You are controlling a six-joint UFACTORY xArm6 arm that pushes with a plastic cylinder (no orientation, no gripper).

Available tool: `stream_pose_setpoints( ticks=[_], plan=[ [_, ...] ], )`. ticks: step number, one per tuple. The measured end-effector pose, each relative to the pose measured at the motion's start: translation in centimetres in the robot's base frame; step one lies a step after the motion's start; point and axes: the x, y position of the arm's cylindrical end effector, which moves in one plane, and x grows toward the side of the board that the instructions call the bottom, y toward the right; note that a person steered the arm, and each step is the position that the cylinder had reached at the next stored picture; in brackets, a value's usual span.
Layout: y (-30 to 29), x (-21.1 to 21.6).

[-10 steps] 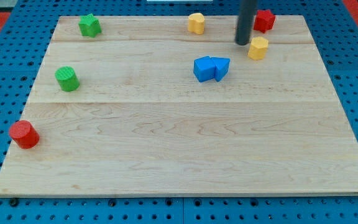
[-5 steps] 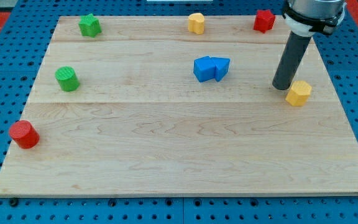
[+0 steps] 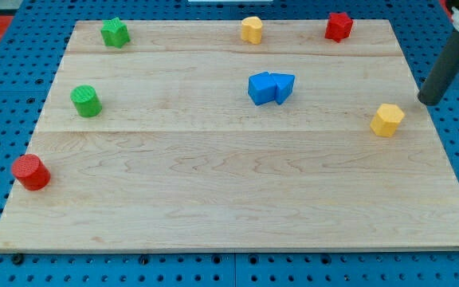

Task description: Move the yellow hexagon to the bottom vertical of the blue blocks

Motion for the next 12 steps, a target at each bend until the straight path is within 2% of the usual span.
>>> stream_pose_setpoints(
  ticks=[1, 2, 3, 4, 5, 6, 7, 9, 10, 11, 12],
  plan=[
    [-7.8, 2.0],
    [-21.2, 2.8],
    [-25.5, 4.3],
    [-21.1, 0.6],
    [-16.5, 1.7],
    [-19.0, 4.6],
    [-24.2, 8.1],
    [-12.1, 3.1],
    [-10.0, 6.2],
    [-19.0, 7.5],
    [-26.1, 5.4]
  ],
)
